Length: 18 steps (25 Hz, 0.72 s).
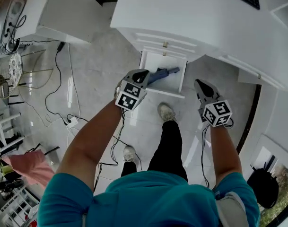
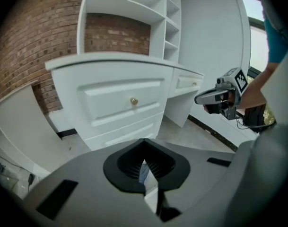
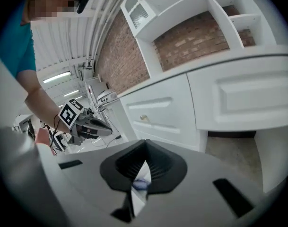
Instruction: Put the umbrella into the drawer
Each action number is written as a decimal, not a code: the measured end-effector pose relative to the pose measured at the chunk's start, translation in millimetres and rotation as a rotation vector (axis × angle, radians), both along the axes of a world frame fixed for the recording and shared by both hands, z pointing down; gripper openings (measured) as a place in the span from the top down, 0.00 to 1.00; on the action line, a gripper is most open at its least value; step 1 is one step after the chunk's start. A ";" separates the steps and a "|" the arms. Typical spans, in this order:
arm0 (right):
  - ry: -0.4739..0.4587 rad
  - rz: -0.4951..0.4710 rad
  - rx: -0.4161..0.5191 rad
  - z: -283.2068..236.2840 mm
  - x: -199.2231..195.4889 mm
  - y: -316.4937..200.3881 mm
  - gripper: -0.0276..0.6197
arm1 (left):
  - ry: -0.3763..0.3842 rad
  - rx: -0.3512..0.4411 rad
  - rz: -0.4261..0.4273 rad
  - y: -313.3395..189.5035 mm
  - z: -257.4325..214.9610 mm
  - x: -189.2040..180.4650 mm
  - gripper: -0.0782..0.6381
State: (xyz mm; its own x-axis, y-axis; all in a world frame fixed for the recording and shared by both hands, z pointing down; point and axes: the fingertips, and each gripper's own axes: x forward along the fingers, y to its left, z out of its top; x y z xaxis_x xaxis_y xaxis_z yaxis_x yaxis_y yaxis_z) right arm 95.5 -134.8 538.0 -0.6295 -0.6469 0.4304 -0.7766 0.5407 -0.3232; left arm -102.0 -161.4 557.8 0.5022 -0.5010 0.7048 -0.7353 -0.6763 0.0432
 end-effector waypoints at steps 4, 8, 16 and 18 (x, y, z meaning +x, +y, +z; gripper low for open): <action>-0.033 -0.043 0.023 -62.8 -11.4 -6.2 0.92 | 0.044 0.046 -0.097 15.6 -77.8 -22.9 0.87; -0.053 -0.107 0.031 -121.6 -18.6 -14.6 0.92 | 0.051 0.085 -0.156 41.4 -148.6 -39.7 0.87; -0.047 -0.316 0.056 -216.2 -42.3 -25.2 0.92 | 0.083 0.192 -0.312 72.8 -273.1 -56.0 0.87; -0.036 -0.363 0.066 -231.8 -49.1 -25.2 0.92 | 0.089 0.215 -0.347 78.5 -296.5 -61.0 0.87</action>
